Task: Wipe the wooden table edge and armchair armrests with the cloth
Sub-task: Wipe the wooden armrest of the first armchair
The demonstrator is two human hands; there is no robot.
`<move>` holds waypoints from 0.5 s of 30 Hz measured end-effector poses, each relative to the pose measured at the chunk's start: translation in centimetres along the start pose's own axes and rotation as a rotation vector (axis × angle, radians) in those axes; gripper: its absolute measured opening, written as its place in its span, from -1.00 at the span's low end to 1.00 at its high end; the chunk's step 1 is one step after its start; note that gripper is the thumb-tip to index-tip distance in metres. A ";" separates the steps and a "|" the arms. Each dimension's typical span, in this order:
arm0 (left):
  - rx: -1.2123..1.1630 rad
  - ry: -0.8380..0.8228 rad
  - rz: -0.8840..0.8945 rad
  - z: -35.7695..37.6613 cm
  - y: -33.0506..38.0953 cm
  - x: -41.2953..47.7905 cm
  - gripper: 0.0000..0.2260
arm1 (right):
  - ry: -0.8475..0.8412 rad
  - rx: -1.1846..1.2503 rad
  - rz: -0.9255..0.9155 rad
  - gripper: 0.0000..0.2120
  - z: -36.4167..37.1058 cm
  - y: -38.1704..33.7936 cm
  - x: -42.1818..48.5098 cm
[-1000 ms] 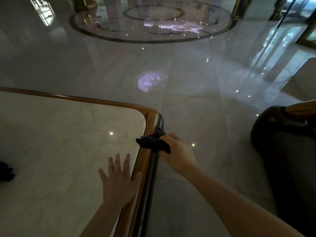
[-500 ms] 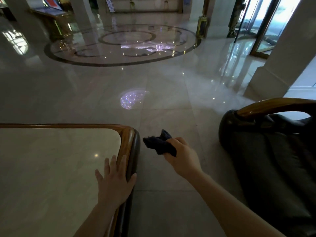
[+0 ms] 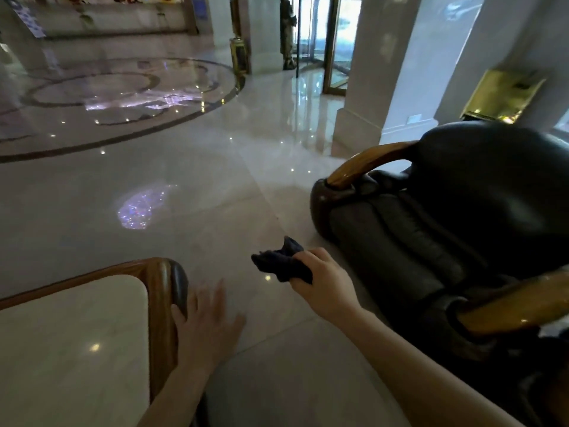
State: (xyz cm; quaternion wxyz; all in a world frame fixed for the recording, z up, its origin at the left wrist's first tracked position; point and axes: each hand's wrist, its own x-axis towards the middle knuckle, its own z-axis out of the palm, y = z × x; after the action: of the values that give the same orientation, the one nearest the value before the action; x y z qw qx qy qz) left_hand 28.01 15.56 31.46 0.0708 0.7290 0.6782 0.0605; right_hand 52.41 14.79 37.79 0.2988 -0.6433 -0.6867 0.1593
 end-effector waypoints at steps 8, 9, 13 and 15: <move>-0.009 -0.053 0.202 -0.5 5.3 -0.4 -0.30 | 0.156 -0.019 0.210 -0.67 -3.6 2.5 -6.6; -0.010 -0.060 0.222 -0.5 6.1 -0.5 -0.31 | 0.173 -0.026 0.232 -0.67 -4.1 2.9 -7.1; 0.008 -0.092 0.297 0.0 9.9 -0.9 -0.30 | 0.242 -0.039 0.323 -0.71 -6.6 4.9 -10.0; -0.008 -0.124 0.342 0.6 12.2 -1.1 -0.30 | 0.274 -0.045 0.357 -0.72 -8.1 6.1 -11.7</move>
State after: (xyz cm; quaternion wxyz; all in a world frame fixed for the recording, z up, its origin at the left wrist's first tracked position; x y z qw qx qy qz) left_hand 40.00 13.61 33.14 0.1040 0.8358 0.5383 0.0292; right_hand 62.13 2.77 37.99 0.3419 -0.7766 -0.5186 0.1055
